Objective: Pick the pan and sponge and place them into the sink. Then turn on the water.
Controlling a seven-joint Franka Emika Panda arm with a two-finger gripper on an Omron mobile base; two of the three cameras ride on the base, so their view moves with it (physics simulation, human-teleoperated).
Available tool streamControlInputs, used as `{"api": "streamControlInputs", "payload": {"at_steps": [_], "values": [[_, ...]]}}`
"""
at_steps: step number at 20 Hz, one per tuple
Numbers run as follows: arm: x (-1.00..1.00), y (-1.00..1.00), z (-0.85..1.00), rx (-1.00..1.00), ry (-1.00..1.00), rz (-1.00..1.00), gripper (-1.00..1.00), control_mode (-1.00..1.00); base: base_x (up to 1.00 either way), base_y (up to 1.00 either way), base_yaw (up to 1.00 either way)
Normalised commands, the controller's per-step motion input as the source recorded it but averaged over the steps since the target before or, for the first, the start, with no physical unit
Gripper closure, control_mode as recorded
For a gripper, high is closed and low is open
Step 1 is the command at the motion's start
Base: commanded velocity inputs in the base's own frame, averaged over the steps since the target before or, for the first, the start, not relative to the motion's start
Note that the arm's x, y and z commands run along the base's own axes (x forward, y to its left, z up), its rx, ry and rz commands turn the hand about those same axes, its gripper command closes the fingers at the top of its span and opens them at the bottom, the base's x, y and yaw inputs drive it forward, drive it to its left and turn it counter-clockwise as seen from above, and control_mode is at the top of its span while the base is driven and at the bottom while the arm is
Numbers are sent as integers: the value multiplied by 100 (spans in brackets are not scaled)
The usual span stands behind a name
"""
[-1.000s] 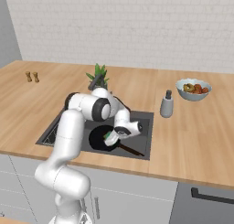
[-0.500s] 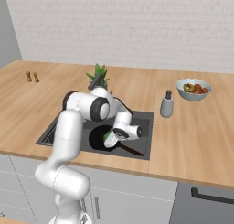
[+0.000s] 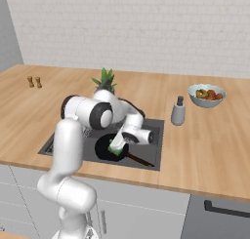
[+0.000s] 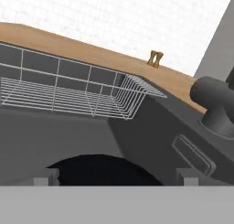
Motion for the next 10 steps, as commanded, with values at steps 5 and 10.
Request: {"api": "streamControlInputs", "payload": {"at_steps": [5,10], "values": [[-17,-11,80,19,-11,-9,-100,-100,0,0,0],[-20,-9,60,18,-13,-20,-100,-100,0,0,0]]}}
